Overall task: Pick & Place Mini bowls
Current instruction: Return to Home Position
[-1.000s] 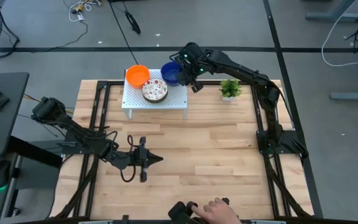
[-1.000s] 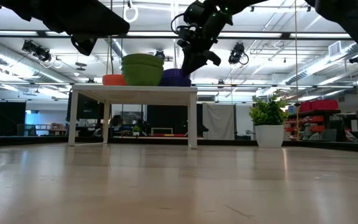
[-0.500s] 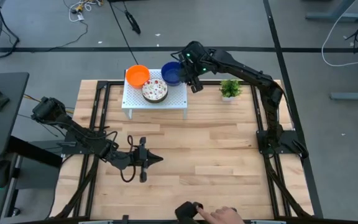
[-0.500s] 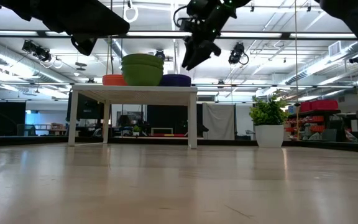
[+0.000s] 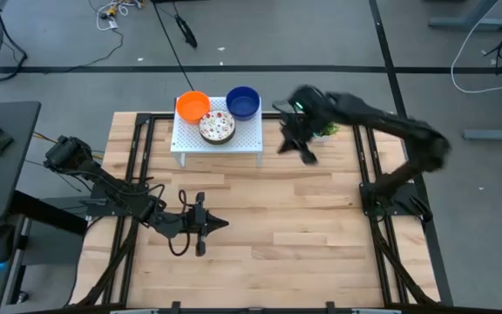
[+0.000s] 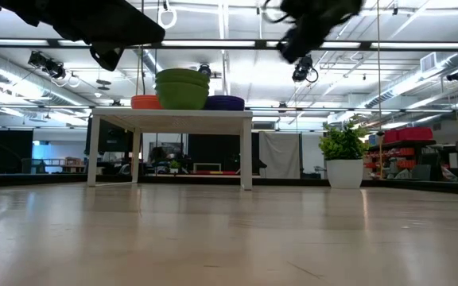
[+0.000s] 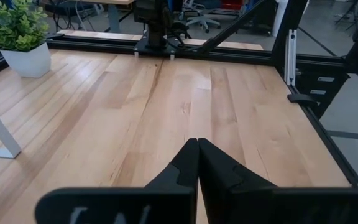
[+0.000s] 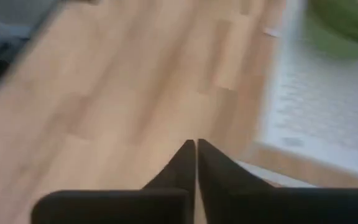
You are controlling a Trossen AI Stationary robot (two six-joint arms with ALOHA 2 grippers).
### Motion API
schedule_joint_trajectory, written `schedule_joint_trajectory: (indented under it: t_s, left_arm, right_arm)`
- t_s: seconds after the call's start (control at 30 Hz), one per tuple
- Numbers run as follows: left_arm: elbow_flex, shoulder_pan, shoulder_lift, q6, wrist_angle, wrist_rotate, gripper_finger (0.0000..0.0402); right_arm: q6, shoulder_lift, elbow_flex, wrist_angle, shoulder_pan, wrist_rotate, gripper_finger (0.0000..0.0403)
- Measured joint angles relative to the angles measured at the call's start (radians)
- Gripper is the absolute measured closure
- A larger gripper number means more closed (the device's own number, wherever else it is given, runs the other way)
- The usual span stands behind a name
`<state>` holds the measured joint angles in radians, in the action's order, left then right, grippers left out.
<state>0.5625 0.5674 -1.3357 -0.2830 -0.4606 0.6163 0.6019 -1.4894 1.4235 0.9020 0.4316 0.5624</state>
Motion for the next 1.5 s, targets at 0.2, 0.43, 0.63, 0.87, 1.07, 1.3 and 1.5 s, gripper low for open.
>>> schedule_joint_trajectory:
  t_s: [0.2,0.43,0.63,0.87,1.07,1.3,1.5]
  left_arm:
    - [0.000,0.000,0.000,0.006,0.000,0.004,0.0390]
    - [0.000,-0.013,0.000,0.008,0.000,0.024,0.0390]
    - [0.000,-0.058,0.000,0.041,-0.023,0.027,0.0390]
    - [0.000,-0.120,0.000,0.033,-0.026,0.027,0.0390]
    - [0.000,-0.134,0.000,0.033,-0.029,0.027,0.0390]
    - [0.000,-0.134,0.000,0.032,-0.031,0.026,0.0390]
    - [0.000,-0.132,0.000,0.025,-0.045,-0.001,0.0390]
  right_arm:
    - [-0.351,0.413,-0.500,-0.421,-0.056,-0.033,0.0381]
    - [-0.707,0.797,-0.902,-0.826,-0.104,-0.150,0.0399]
    - [-0.817,0.935,-1.114,-1.050,-0.106,-0.155,0.0391]
    - [-0.941,0.993,-1.276,-1.270,-0.148,-0.292,0.0399]
    - [-0.937,1.012,-1.346,-1.313,-0.219,-0.338,0.0400]
    - [-0.911,1.054,-1.409,-1.313,-0.273,-0.343,0.0401]
    - [-0.872,1.105,-1.408,-1.264,-0.299,-0.368,0.0400]
